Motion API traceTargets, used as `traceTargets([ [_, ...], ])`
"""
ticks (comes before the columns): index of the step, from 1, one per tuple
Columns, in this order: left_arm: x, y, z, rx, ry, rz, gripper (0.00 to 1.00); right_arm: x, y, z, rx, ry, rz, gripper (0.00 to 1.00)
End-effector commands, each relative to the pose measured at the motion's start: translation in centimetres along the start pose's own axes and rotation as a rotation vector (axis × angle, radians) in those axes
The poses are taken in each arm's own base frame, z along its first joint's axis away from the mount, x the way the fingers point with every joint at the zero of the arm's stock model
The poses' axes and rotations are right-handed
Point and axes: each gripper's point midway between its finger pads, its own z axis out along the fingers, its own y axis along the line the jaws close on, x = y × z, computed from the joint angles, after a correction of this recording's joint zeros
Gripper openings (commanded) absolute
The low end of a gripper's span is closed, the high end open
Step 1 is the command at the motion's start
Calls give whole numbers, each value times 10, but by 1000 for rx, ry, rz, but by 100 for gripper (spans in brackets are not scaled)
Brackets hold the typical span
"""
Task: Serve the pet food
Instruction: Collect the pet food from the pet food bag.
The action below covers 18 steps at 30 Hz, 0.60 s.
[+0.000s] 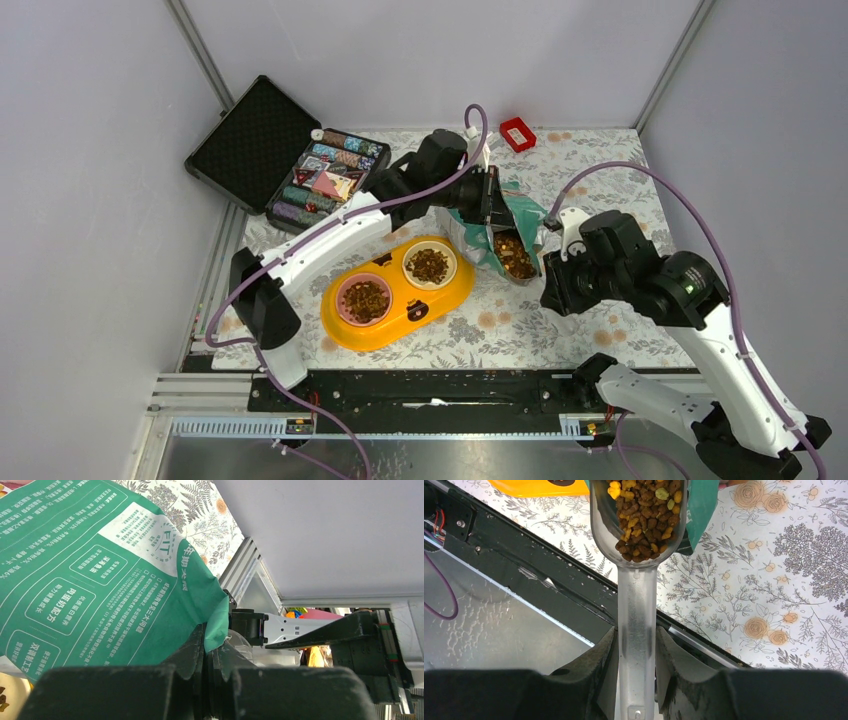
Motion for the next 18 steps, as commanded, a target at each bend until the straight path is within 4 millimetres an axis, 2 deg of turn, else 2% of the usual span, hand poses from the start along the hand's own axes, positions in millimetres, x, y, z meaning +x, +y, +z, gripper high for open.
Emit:
traceTargets([
  [1,-52,-98,-46,281,-162,143,0,-2,9,-16,-35,8,-54,0],
  [18,-62,-92,-44,271,-175,138,0,12,12,-28,-7,86,-78,0],
])
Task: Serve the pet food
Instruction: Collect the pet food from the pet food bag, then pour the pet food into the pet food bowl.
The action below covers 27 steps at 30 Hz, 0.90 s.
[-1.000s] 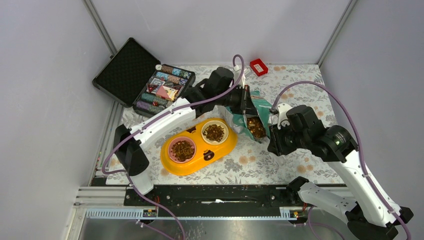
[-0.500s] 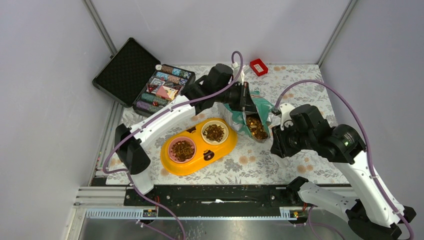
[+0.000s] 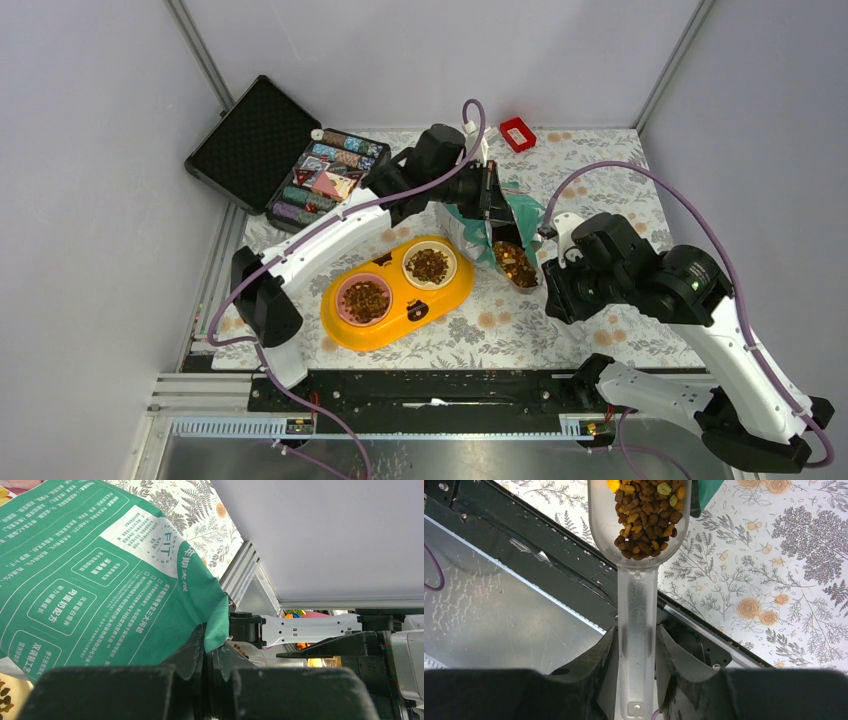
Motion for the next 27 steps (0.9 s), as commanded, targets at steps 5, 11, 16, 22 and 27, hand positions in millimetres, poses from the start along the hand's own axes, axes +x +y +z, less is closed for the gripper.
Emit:
traceTargets([
  [5,-55,-90,-39,267,-170,138,0,6,5,-14,-16,10,-12,0],
  [11,-61,-82,-37,255,-176,127,0,5,2,-22,-4,-12,-18,0],
  [16,-68,-77,-33,242,-178,128,0,0,4,-32,-9,-41,-19,0],
  [22,-75,-66,-30,219,-178,123,0,-10,3,-43,4,-78,-30,0],
  [27,-82,-58,-31,205,-187,117,0,-17,4,-50,5,-100,-43,0],
])
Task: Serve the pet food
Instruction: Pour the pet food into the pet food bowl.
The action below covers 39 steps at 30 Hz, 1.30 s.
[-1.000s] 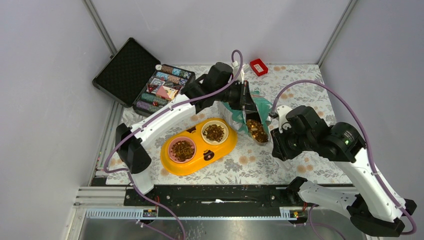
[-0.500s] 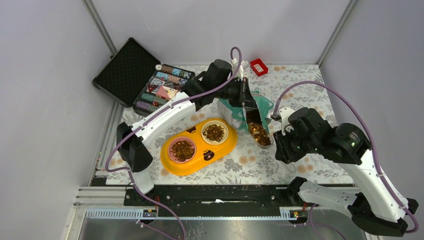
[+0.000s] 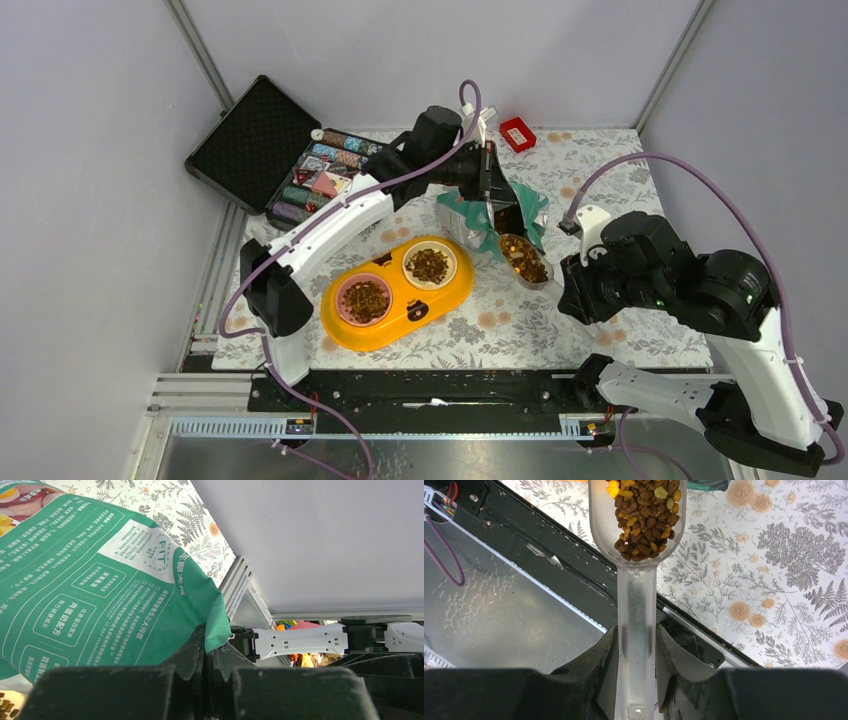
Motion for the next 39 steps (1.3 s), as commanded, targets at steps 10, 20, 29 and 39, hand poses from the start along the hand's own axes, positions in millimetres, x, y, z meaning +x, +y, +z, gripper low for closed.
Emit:
traceTargets([
  [10,-70,-38,-24,146,-163,112,0,-27,11,-10,-13,-44,-73,0],
  [20,-109,-16,-41,125,-240,87,0,-41,31,7,-48,-25,-136,0],
  [29,-137,-9,-65,141,-318,71,0,-36,50,45,-47,33,-163,0],
  [39,-158,3,-80,131,-367,61,0,-20,57,124,18,76,-144,0],
])
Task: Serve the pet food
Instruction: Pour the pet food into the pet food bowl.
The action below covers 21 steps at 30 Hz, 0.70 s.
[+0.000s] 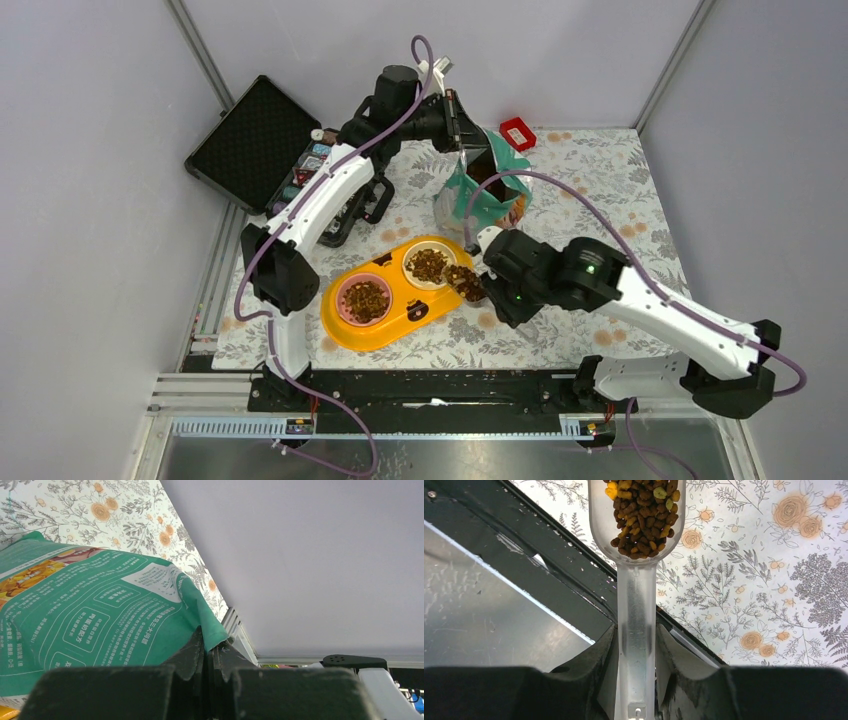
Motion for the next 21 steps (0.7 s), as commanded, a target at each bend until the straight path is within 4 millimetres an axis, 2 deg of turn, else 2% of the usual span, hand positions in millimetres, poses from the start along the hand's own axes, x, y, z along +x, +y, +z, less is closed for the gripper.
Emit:
traceTargets([
  [1,-56,-48,-31,123,-171,134,0,-27,6,24,27,-78,15,0],
  [9,-65,-47,-39,125,-198,131,0,-45,1,55,115,-26,-87,0],
  [16,-73,-35,-44,113,-219,113,0,-61,-6,77,198,20,-167,0],
  [21,-75,-32,-48,115,-228,109,0,-66,-17,94,254,64,-196,0],
])
